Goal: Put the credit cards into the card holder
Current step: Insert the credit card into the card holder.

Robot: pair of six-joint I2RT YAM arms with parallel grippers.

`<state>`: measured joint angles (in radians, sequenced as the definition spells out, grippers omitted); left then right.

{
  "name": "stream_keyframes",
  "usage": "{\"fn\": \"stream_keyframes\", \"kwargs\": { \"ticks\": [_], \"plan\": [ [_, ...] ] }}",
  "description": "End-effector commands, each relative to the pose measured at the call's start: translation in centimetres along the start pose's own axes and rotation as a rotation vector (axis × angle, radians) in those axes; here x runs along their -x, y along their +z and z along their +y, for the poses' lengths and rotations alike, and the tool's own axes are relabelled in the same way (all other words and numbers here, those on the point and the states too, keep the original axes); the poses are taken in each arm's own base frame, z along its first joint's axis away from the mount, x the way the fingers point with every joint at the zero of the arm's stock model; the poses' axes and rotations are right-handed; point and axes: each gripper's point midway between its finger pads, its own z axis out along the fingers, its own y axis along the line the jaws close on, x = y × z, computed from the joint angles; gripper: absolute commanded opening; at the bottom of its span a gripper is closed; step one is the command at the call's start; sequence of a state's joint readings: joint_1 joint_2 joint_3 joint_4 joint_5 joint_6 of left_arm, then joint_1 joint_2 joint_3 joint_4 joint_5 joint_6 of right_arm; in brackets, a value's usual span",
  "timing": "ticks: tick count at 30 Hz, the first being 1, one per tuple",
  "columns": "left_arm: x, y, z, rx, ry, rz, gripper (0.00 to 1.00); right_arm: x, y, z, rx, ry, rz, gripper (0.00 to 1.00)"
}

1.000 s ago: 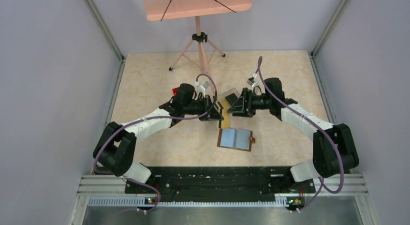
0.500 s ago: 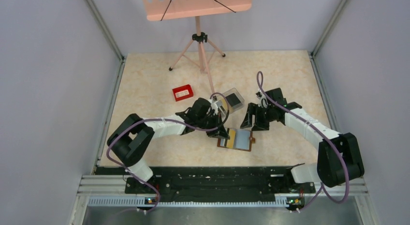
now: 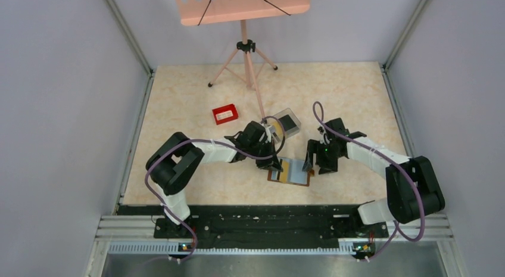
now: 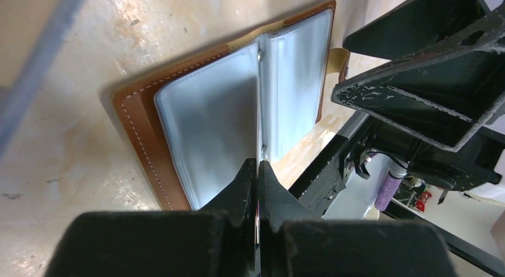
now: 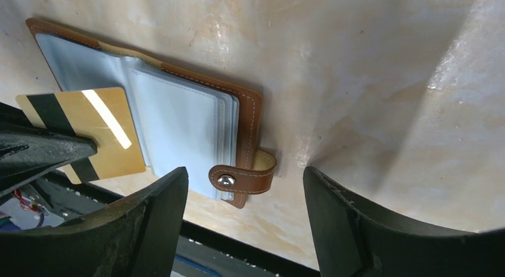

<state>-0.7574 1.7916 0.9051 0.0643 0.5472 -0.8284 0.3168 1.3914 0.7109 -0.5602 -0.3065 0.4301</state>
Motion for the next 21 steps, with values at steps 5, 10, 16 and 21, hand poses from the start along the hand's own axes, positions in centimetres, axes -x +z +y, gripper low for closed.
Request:
{"fn": "stream_keyframes", "kwargs": {
  "ticks": [5, 10, 16, 21],
  "plan": [
    [1.64, 0.33, -0.78, 0.006, 0.059, -0.024, 0.0, 0.74, 0.96, -0.29, -0.018, -0.018, -0.028, 0.56],
    [1.78, 0.31, -0.84, 0.007, 0.066, -0.029, 0.0, 0.74, 0.99, -0.01, -0.002, -0.025, -0.024, 0.38],
    [1.89, 0.51, -0.95, 0.0, 0.068, -0.028, 0.0, 0.65, 0.94, 0.14, 0.009, -0.027, -0.023, 0.3],
    [2.06, 0.93, -1.06, -0.011, 0.067, -0.022, 0.0, 0.53, 1.0, 0.25, 0.017, -0.029, -0.016, 0.28]
  ]
}}
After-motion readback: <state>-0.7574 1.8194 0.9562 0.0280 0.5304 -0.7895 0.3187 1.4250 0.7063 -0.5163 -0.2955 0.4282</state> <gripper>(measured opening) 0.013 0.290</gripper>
